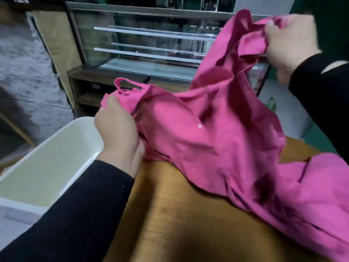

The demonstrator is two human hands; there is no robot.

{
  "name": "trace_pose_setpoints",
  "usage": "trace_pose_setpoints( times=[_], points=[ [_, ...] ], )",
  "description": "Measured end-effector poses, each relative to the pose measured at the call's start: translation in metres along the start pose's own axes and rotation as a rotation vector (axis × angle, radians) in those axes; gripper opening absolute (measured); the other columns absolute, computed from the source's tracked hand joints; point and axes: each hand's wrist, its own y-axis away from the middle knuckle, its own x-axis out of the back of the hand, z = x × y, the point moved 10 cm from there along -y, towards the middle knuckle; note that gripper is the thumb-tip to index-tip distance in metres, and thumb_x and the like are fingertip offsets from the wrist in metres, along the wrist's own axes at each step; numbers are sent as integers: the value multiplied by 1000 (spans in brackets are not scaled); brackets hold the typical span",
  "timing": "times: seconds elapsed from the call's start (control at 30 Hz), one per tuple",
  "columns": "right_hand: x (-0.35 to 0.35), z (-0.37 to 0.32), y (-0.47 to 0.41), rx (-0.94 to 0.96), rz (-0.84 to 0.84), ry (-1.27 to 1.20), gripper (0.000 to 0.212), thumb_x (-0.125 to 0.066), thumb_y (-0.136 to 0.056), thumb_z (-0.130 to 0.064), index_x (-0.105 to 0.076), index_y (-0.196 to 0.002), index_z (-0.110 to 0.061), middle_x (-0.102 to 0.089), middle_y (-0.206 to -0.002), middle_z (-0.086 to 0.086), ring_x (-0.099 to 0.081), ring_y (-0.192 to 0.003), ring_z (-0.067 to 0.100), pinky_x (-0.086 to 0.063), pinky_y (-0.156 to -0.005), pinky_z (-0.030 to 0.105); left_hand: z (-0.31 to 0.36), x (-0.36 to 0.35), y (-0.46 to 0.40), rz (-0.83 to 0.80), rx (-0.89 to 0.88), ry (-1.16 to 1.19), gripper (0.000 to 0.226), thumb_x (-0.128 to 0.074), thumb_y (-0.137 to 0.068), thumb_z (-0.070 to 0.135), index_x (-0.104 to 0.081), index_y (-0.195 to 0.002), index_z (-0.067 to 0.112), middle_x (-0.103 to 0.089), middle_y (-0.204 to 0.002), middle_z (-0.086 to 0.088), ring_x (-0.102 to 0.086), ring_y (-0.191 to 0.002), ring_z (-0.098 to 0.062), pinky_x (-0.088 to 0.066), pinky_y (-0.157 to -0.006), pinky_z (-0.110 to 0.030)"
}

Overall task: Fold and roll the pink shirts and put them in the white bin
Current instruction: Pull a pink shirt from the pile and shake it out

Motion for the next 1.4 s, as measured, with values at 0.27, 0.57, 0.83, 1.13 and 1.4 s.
trace_pose_setpoints(
  times=[0.27,0.57,0.83,1.13,1.4],
  points=[
    [-44,42,73,-6,-441,667,49,-70,-92,-24,-41,-57,-5,-36,-56,10,-32,-51,24,-23,-50,37,-124,58,96,-291,545,-440,21,-67,-90,31,-69,-84,11,-68,-66,-8,-55,-46,-18,-40,-47,-25],
    [-76,18,195,218,-725,554,30,-59,-87,-16,-47,-59,-11,-46,-56,6,-41,-54,23,-32,-57,41,-126,8,162,-623,404,-554,33,-83,-67,38,-68,-67,8,-60,-57,-8,-52,-51,-18,-43,-53,-30],
    [-68,26,261,305,-643,310,42,-58,-99,-20,-40,-65,-38,-46,-78,-14,-48,-77,0,-38,-72,16,-118,11,166,-522,610,-85,11,-56,-94,5,-66,-89,6,-65,-82,-16,-60,-67,-19,-50,-59,-30],
    [-61,43,286,228,-558,236,15,-62,-96,-27,-63,-82,-26,-57,-63,-13,-53,-62,0,-38,-57,20,-119,21,169,-474,662,-111,24,-46,-98,9,-68,-104,-1,-72,-98,-21,-63,-83,-27,-53,-67,-39],
    [-86,52,310,257,-666,375,24,-55,-84,-35,-56,-107,-35,-65,-92,-15,-58,-86,7,-44,-67,28,-132,34,171,-395,755,-256,25,-63,-93,26,-73,-102,6,-76,-87,-12,-72,-76,-23,-59,-82,-45]
  ],
)
